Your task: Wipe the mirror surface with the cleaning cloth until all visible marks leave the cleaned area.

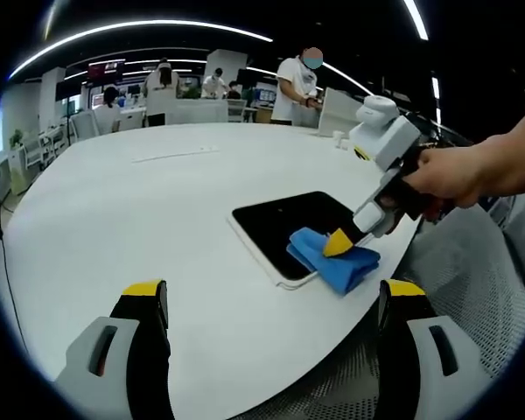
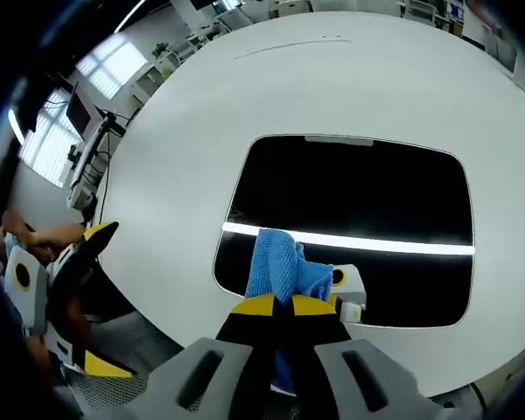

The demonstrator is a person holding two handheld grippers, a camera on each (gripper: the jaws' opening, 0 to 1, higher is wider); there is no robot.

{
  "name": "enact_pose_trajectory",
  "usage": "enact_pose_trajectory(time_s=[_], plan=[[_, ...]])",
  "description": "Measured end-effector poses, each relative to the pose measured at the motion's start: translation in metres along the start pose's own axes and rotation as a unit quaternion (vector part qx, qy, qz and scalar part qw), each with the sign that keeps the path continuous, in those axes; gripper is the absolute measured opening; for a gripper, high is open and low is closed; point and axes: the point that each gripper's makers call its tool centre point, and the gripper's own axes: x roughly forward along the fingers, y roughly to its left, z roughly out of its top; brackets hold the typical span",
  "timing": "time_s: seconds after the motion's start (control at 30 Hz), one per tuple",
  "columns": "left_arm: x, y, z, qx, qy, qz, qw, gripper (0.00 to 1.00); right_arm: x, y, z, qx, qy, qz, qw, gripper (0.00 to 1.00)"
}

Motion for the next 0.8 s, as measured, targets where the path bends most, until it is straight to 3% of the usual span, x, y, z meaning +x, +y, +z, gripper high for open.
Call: enact_pose_trajectory(time_s=[0.8], plan=[[-0.0004, 0.0029, 0.0028, -0.004, -0.008, 0.007, 0.9999, 0.99, -0.0037, 0.0019, -0.0027, -0.022, 0.005, 0.015, 0.9996, 0.00]])
